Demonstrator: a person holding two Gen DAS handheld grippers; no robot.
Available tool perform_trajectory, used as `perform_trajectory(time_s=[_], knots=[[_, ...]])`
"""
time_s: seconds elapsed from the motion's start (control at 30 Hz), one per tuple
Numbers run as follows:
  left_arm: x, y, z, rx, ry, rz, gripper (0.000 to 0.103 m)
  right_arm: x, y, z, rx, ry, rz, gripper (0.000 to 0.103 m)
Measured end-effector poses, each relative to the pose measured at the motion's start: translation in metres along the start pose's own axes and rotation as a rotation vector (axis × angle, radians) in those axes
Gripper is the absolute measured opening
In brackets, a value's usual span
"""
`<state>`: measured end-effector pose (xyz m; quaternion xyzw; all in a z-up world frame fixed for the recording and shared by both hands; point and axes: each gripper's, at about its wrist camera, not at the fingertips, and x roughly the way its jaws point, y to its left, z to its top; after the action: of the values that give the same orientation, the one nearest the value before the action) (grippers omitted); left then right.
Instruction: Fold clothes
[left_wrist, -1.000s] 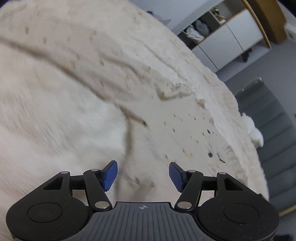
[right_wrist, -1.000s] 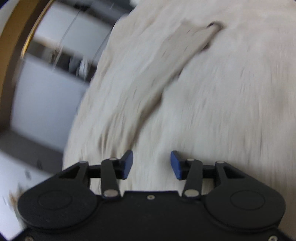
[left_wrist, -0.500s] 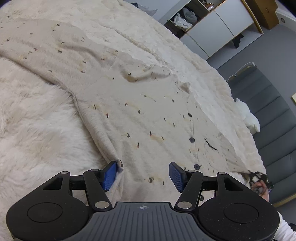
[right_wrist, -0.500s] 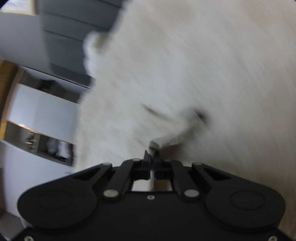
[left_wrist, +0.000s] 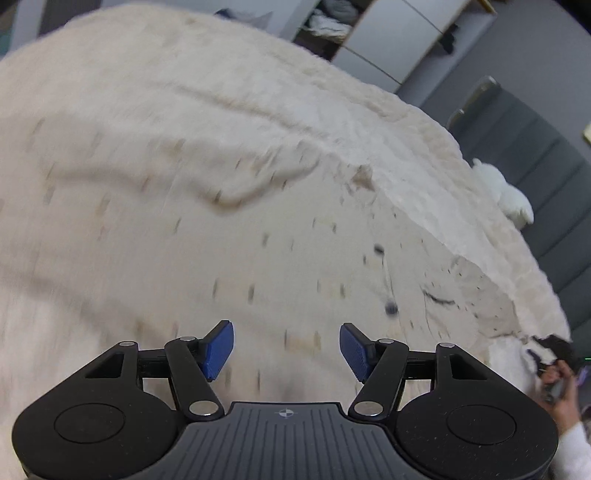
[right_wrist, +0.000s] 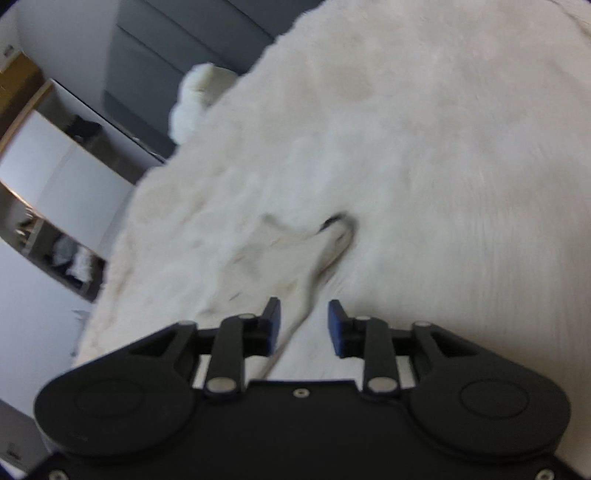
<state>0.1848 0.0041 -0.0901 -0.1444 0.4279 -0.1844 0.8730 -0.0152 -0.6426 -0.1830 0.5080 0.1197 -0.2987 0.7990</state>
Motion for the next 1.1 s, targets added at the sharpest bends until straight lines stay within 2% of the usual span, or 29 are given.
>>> perform_trajectory(time_s=[0.1, 0.13, 0.2, 0.23, 0.33, 0.37, 0.43, 0.5, 0.6, 0.67, 0.73, 0.83, 1.0, 1.1], knots=[[0.013, 0.001, 0.043, 0.022, -0.008, 0.0, 0.059, -0.011, 0.004, -0.019, -0.016, -0.018, 0.064, 0.039], [0.016, 0.002, 0.059, 0.044, -0.016, 0.009, 0.062, -0.012, 0.007, -0.026, -0.061, -0.012, 0.083, 0.039], [0.026, 0.007, 0.091, 0.132, -0.023, 0.052, 0.065, -0.013, 0.017, -0.02, -0.134, 0.039, 0.093, 0.039], [0.031, 0.01, 0.1, 0.169, -0.027, 0.087, 0.065, -0.01, 0.022, -0.017, -0.18, 0.075, 0.101, 0.039], [0.057, 0.036, 0.129, 0.314, 0.005, 0.239, 0.065, -0.013, 0.029, -0.012, -0.23, 0.052, 0.095, 0.04], [0.062, 0.046, 0.132, 0.314, 0.025, 0.27, 0.065, -0.016, 0.03, -0.013, -0.234, 0.052, 0.094, 0.04], [0.072, 0.066, 0.137, 0.307, 0.063, 0.326, 0.058, -0.009, 0.035, -0.012, -0.238, 0.067, 0.106, 0.04], [0.068, 0.084, 0.133, 0.253, 0.088, 0.333, 0.057, -0.001, 0.04, -0.012, -0.265, 0.076, 0.103, 0.04], [0.036, 0.099, 0.105, 0.131, 0.081, 0.209, 0.057, 0.001, 0.048, -0.015, -0.289, 0.09, 0.112, 0.04], [0.003, 0.107, 0.071, 0.017, 0.086, 0.073, 0.057, -0.003, 0.055, -0.019, -0.302, 0.094, 0.12, 0.04], [-0.01, 0.111, 0.051, -0.048, 0.113, 0.014, 0.057, -0.003, 0.065, -0.025, -0.32, 0.107, 0.137, 0.041], [-0.026, 0.121, -0.001, -0.192, 0.177, -0.118, 0.057, -0.004, 0.073, -0.033, -0.348, 0.125, 0.135, 0.041], [-0.021, 0.12, -0.045, -0.294, 0.213, -0.184, 0.057, -0.016, 0.083, -0.042, -0.38, 0.105, 0.144, 0.041], [-0.03, 0.106, -0.058, -0.239, 0.208, -0.222, 0.057, -0.025, 0.082, -0.045, -0.373, 0.09, 0.143, 0.041]])
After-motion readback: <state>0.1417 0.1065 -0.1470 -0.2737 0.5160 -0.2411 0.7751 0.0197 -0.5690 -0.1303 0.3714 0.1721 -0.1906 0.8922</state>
